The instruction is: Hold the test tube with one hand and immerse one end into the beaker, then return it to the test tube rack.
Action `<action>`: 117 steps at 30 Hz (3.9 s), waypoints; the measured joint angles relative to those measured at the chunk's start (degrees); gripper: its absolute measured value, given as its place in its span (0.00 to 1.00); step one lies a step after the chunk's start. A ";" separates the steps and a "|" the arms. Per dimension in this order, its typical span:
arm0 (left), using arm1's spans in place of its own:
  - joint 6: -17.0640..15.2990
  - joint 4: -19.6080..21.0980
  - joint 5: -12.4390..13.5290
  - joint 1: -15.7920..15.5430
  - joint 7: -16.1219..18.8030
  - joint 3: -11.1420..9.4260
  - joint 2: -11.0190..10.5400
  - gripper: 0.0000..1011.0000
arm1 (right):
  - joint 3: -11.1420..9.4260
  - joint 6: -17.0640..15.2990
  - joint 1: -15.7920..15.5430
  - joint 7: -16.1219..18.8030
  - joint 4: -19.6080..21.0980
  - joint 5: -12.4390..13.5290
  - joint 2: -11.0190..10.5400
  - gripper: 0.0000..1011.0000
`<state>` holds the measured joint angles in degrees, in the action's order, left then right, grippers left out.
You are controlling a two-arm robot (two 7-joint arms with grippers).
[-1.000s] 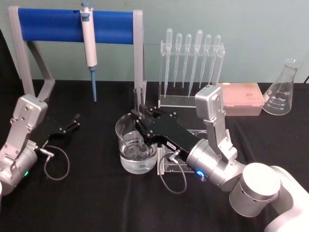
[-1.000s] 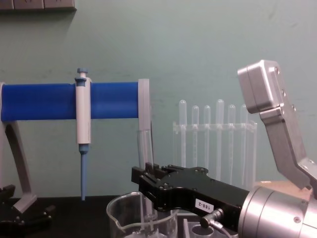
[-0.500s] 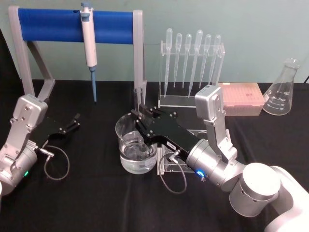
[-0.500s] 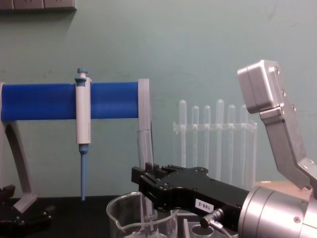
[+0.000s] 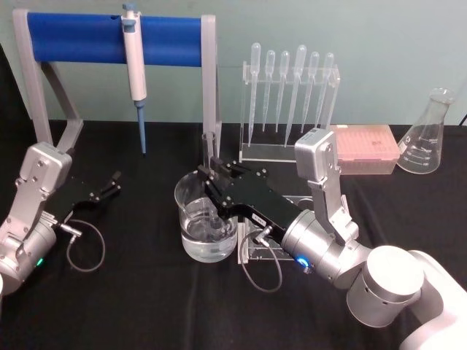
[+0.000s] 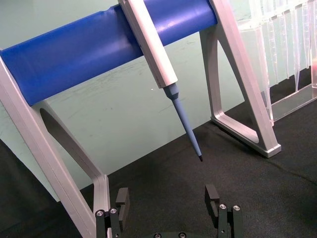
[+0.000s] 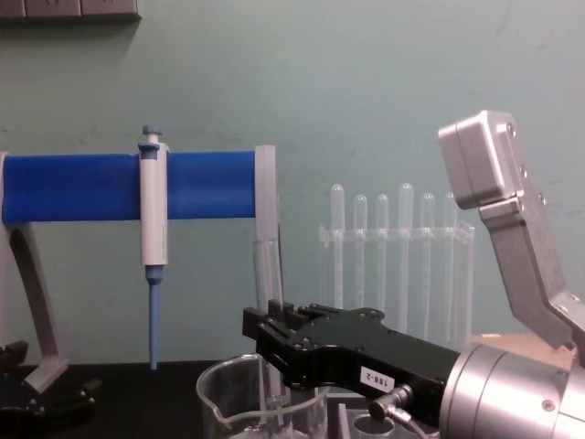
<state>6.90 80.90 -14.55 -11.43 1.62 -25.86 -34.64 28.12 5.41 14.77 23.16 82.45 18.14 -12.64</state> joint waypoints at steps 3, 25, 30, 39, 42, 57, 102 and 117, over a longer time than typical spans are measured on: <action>0.00 0.00 0.00 0.00 0.00 0.00 0.00 0.99 | 0.00 0.00 0.00 0.00 0.00 0.00 0.00 0.24; 0.00 0.00 0.00 0.00 0.00 0.00 0.00 0.99 | 0.00 0.00 0.00 0.00 0.00 0.00 0.00 0.24; 0.00 0.00 0.00 0.00 0.00 0.00 0.00 0.99 | 0.00 0.00 0.00 0.00 0.00 0.00 0.00 0.24; 0.00 0.00 0.00 0.00 0.00 0.00 0.00 0.99 | 0.00 0.00 0.00 0.00 0.00 0.00 0.00 0.24; 0.00 0.00 0.00 0.00 0.00 0.00 0.00 0.99 | 0.00 0.00 0.00 0.00 0.00 0.00 0.00 0.24; 0.00 0.00 0.00 0.00 0.00 0.00 0.00 0.99 | 0.00 0.00 0.00 0.00 0.00 0.00 0.00 0.24; 0.00 0.00 0.00 0.00 0.00 0.00 0.00 0.99 | 0.00 0.00 0.00 0.00 0.00 0.00 0.00 0.24; 0.00 0.00 0.00 0.00 0.00 0.00 0.00 0.99 | 0.00 0.00 0.00 0.00 0.00 0.00 0.00 0.24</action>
<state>6.91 80.90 -14.55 -11.43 1.62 -25.86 -34.64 28.12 5.41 14.77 23.16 82.46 18.14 -12.64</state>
